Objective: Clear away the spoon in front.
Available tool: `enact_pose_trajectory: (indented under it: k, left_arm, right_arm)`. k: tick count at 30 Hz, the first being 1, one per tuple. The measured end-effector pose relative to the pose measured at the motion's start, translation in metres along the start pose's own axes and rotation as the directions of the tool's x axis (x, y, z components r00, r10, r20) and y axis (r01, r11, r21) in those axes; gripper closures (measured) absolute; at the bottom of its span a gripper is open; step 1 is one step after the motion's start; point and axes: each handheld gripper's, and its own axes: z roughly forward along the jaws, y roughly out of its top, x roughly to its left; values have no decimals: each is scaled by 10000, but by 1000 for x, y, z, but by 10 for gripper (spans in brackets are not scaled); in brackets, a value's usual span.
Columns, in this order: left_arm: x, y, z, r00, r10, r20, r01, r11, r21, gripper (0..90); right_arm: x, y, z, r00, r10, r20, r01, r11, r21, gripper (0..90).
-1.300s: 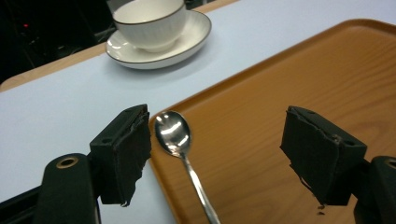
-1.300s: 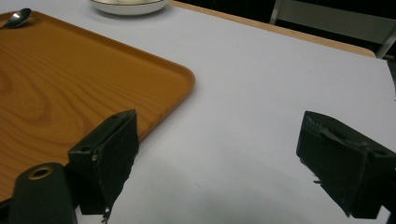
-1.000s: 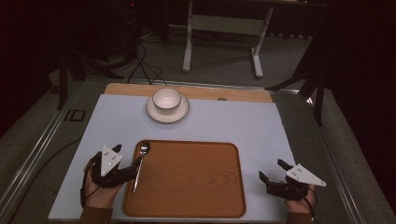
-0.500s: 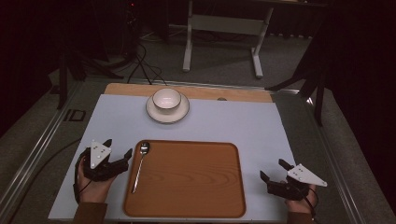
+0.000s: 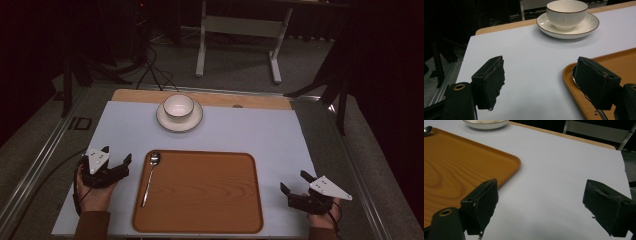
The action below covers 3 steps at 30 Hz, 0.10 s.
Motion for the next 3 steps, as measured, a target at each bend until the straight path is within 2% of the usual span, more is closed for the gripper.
enact_pose_trajectory:
  k: [3]
  left_arm:
    - [2, 0, 2, 10000, -33, -58, 34, 10000, 15, 234]
  right_arm:
    - [0, 0, 0, 10000, -9, 13, 9, 10000, -26, 128]
